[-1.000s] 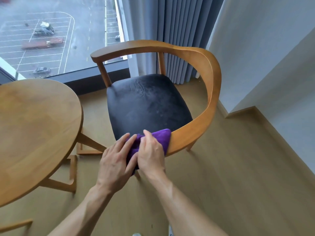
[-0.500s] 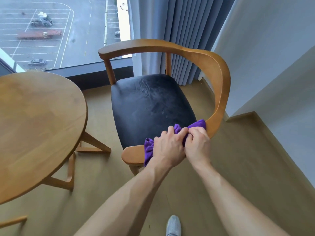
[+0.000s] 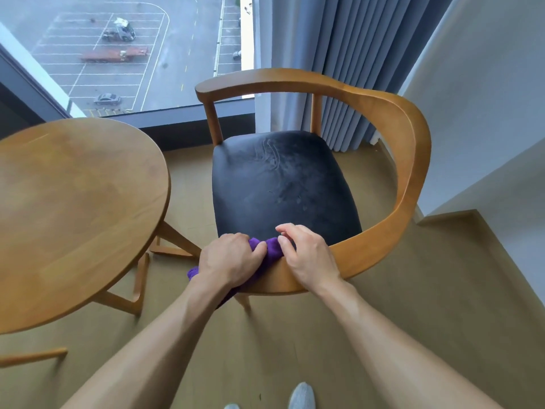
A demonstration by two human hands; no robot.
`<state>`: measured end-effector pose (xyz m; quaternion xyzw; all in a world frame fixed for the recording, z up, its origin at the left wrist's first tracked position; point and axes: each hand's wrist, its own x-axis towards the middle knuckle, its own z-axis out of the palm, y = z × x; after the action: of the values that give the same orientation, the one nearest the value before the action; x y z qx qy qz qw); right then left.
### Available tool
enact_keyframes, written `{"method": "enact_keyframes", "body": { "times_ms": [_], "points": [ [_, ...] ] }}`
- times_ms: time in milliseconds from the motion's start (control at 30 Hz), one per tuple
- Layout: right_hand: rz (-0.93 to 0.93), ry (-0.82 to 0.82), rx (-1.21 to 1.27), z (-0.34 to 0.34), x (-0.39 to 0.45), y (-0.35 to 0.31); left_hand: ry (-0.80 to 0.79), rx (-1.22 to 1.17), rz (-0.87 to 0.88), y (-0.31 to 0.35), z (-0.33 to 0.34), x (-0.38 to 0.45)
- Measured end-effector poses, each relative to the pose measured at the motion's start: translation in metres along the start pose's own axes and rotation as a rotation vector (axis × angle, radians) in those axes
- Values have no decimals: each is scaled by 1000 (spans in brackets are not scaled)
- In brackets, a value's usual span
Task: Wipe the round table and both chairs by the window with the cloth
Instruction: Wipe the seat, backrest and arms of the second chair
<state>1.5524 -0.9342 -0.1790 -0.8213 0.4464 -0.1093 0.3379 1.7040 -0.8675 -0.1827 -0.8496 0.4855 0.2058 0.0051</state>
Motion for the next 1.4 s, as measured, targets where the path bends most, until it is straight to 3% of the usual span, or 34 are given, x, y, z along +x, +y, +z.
{"method": "enact_keyframes", "body": {
  "times_ms": [100, 200, 500, 867, 1067, 1200, 1300, 1400],
  "points": [
    [11, -65, -42, -15, 10, 7, -95, -5, 27, 34, 6, 16],
    [48, -16, -85, -44, 20, 28, -208, -84, 100, 79, 14, 31],
    [118, -130, -192, -133, 56, 99, -527, -515, 125, 190, 11, 74],
    [-28, -433, -488, -189, 121, 139, -633, -777, 153, 243, 23, 118],
    [-119, -719, -700, -211, 186, 136, -576, -861, 56, 274, 27, 126],
    [-158, -857, -799, -218, 230, 136, -424, -1003, -43, 300, 23, 126],
    [-199, -932, -843, -221, 261, 135, -310, -1111, -113, 318, 17, 134],
    [-364, -917, -873, -231, 293, 131, -201, -1191, -199, 333, 14, 146]
  ]
}}
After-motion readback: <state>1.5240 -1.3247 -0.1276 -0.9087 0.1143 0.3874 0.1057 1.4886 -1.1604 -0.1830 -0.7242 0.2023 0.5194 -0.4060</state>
